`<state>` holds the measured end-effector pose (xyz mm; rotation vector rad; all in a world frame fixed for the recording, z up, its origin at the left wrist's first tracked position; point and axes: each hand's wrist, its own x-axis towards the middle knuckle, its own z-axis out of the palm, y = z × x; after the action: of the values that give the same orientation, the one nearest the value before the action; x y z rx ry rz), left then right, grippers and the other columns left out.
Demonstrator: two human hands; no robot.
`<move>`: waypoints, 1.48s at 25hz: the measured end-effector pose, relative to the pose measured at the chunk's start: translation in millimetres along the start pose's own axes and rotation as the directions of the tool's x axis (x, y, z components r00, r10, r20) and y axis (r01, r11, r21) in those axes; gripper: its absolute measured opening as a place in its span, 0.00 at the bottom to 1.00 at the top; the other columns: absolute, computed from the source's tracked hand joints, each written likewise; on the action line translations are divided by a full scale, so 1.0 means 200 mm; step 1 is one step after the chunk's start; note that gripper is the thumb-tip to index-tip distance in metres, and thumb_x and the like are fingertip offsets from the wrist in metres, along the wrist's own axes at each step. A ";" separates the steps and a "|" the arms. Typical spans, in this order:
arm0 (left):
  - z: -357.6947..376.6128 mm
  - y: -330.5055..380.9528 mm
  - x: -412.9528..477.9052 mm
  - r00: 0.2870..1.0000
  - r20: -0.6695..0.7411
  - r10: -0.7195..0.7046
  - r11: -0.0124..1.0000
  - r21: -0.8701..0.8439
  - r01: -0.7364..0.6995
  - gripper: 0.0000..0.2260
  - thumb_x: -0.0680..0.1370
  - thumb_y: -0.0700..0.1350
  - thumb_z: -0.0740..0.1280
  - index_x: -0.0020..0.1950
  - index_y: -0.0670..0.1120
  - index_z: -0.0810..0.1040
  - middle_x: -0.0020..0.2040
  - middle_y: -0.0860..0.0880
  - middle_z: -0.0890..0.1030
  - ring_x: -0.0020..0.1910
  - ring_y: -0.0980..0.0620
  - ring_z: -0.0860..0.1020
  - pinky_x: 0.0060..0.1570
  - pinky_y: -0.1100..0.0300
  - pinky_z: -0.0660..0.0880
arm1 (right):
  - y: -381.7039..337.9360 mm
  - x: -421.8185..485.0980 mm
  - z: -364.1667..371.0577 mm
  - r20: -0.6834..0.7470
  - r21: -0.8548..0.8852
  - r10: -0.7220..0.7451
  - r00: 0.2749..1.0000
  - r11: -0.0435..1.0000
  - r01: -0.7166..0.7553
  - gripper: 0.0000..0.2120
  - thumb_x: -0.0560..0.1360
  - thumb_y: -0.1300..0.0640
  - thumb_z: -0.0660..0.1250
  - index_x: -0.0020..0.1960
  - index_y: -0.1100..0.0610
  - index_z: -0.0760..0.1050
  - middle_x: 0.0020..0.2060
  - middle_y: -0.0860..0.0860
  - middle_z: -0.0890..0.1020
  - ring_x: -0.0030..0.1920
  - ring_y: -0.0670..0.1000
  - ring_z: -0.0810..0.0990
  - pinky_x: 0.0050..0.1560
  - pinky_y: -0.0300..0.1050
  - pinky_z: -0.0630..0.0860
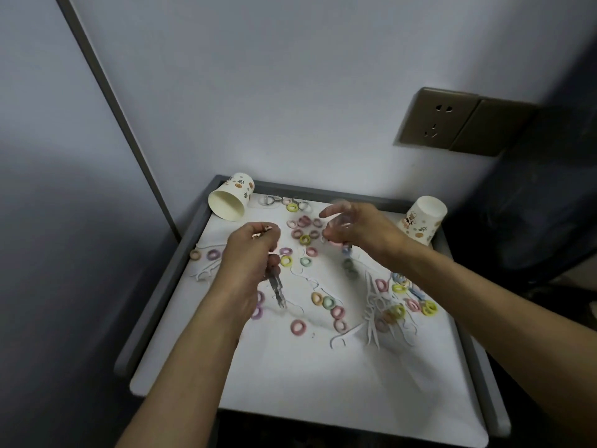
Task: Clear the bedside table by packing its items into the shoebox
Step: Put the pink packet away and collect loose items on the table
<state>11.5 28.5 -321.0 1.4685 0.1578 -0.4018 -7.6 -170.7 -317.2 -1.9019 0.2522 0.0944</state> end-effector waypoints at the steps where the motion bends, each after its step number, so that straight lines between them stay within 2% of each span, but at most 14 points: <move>1: 0.01 -0.01 0.00 1.000 0.030 0.008 0.998 0.058 -0.010 0.02 0.80 0.40 0.66 0.50 0.43 0.79 0.35 0.50 0.73 0.27 0.54 0.68 0.28 0.61 0.70 | -0.01 -0.01 0.02 -0.018 0.052 -0.012 1.000 0.999 0.013 0.14 0.71 0.67 0.73 0.55 0.60 0.78 0.38 0.52 0.81 0.36 0.46 0.80 0.37 0.36 0.75; 7: 0.06 -0.07 -0.02 0.974 0.227 0.016 0.975 0.212 -0.066 0.04 0.77 0.42 0.72 0.42 0.45 0.84 0.26 0.55 0.72 0.24 0.55 0.63 0.24 0.63 0.63 | -0.01 -0.03 0.17 -0.072 0.294 -0.032 0.997 0.955 0.052 0.13 0.71 0.67 0.73 0.54 0.63 0.78 0.37 0.56 0.79 0.33 0.48 0.78 0.35 0.40 0.72; 10: 0.07 -0.07 -0.01 0.985 0.168 0.025 0.973 0.220 -0.062 0.06 0.76 0.41 0.72 0.39 0.45 0.83 0.26 0.54 0.71 0.24 0.55 0.64 0.24 0.63 0.63 | 0.00 -0.02 0.19 -0.100 0.252 -0.058 0.993 0.964 0.082 0.04 0.77 0.64 0.67 0.50 0.65 0.76 0.36 0.56 0.78 0.32 0.47 0.78 0.34 0.39 0.74; 13: 0.06 -0.06 0.01 0.998 0.038 0.048 0.981 0.184 -0.054 0.04 0.77 0.46 0.72 0.43 0.49 0.82 0.26 0.57 0.73 0.23 0.56 0.67 0.24 0.63 0.66 | -0.02 0.01 0.16 -0.083 0.004 -0.075 0.994 0.997 0.076 0.13 0.82 0.55 0.58 0.42 0.60 0.71 0.32 0.49 0.79 0.33 0.47 0.76 0.37 0.45 0.74; 15: 0.05 -0.05 0.01 0.999 0.011 0.047 0.989 0.138 -0.048 0.03 0.77 0.49 0.71 0.45 0.51 0.82 0.24 0.58 0.75 0.23 0.57 0.67 0.24 0.64 0.67 | -0.05 0.04 0.17 0.033 0.049 -0.086 0.996 0.995 0.085 0.16 0.83 0.51 0.56 0.41 0.59 0.70 0.27 0.44 0.77 0.28 0.45 0.72 0.32 0.41 0.69; 17: 0.03 -0.04 0.02 0.999 0.016 0.041 0.996 0.084 -0.042 0.06 0.77 0.49 0.71 0.45 0.47 0.82 0.23 0.58 0.72 0.21 0.58 0.64 0.23 0.65 0.65 | -0.05 0.06 0.22 0.115 0.088 -0.097 0.989 0.992 0.087 0.19 0.83 0.48 0.55 0.40 0.58 0.71 0.27 0.46 0.73 0.28 0.46 0.68 0.30 0.41 0.66; 20: 0.00 -0.03 0.03 0.999 0.001 0.038 0.997 0.065 -0.038 0.08 0.78 0.45 0.71 0.41 0.44 0.79 0.24 0.56 0.69 0.21 0.57 0.62 0.22 0.65 0.62 | -0.05 0.11 0.30 0.106 0.165 -0.081 0.991 0.984 0.063 0.22 0.82 0.43 0.53 0.38 0.56 0.71 0.28 0.49 0.73 0.27 0.46 0.69 0.28 0.38 0.67; 21: -0.02 -0.03 0.03 0.999 -0.032 0.040 0.997 0.070 -0.038 0.08 0.78 0.44 0.71 0.39 0.44 0.78 0.25 0.54 0.69 0.22 0.56 0.62 0.23 0.64 0.62 | -0.05 0.16 0.30 0.044 0.127 -0.077 0.996 0.989 0.071 0.22 0.82 0.43 0.53 0.38 0.56 0.72 0.29 0.49 0.74 0.28 0.47 0.71 0.29 0.38 0.68; 23: -0.06 -0.02 0.04 0.993 -0.108 0.042 0.997 0.065 -0.035 0.09 0.79 0.44 0.70 0.39 0.43 0.77 0.28 0.53 0.70 0.22 0.56 0.62 0.23 0.64 0.64 | -0.04 0.30 0.24 -0.151 -0.160 -0.107 0.983 0.984 0.083 0.20 0.82 0.47 0.57 0.37 0.58 0.74 0.30 0.51 0.77 0.31 0.50 0.76 0.33 0.39 0.71; 25: -0.09 -0.01 0.05 0.985 -0.168 0.042 0.998 0.052 -0.034 0.09 0.79 0.44 0.69 0.42 0.41 0.79 0.32 0.50 0.73 0.21 0.57 0.63 0.24 0.63 0.65 | -0.03 0.45 0.17 -0.265 -0.497 -0.105 0.959 0.867 -0.042 0.13 0.78 0.52 0.65 0.41 0.61 0.78 0.36 0.55 0.81 0.38 0.56 0.80 0.40 0.43 0.77; 28: -0.13 0.01 0.07 0.977 -0.210 0.045 0.996 0.081 -0.028 0.08 0.80 0.45 0.68 0.47 0.41 0.80 0.39 0.48 0.80 0.22 0.58 0.66 0.26 0.62 0.67 | 0.03 0.56 0.19 -0.292 -0.745 -0.034 0.956 0.635 -0.205 0.11 0.75 0.52 0.69 0.46 0.61 0.76 0.45 0.58 0.82 0.46 0.60 0.81 0.40 0.46 0.74; 32: -0.14 0.02 0.08 0.975 -0.215 0.052 0.996 0.077 -0.036 0.07 0.81 0.43 0.66 0.48 0.40 0.78 0.39 0.45 0.80 0.22 0.58 0.64 0.24 0.62 0.65 | 0.09 0.61 0.25 -0.343 -0.831 -0.132 0.930 0.505 -0.235 0.10 0.73 0.54 0.69 0.40 0.55 0.70 0.45 0.57 0.83 0.47 0.59 0.81 0.39 0.44 0.69; 35: -0.15 0.02 0.07 0.972 -0.229 0.057 0.997 0.072 -0.042 0.06 0.81 0.42 0.66 0.48 0.40 0.76 0.37 0.46 0.81 0.21 0.59 0.64 0.23 0.64 0.64 | 0.09 0.63 0.25 -0.358 -0.803 -0.080 0.930 0.535 -0.263 0.07 0.73 0.56 0.70 0.43 0.57 0.73 0.47 0.57 0.83 0.48 0.58 0.81 0.40 0.44 0.69; 37: -0.16 0.02 0.07 0.968 -0.245 0.057 0.996 0.084 -0.038 0.06 0.81 0.42 0.66 0.47 0.41 0.76 0.34 0.48 0.79 0.22 0.57 0.65 0.23 0.64 0.65 | 0.10 0.63 0.25 -0.374 -0.733 -0.032 0.927 0.622 -0.275 0.12 0.73 0.57 0.72 0.52 0.60 0.75 0.50 0.57 0.82 0.51 0.58 0.81 0.41 0.45 0.72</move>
<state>30.2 57.3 -325.1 1.5944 0.3086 -0.1858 113.9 -146.7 -376.6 -2.7863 0.6829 -0.0695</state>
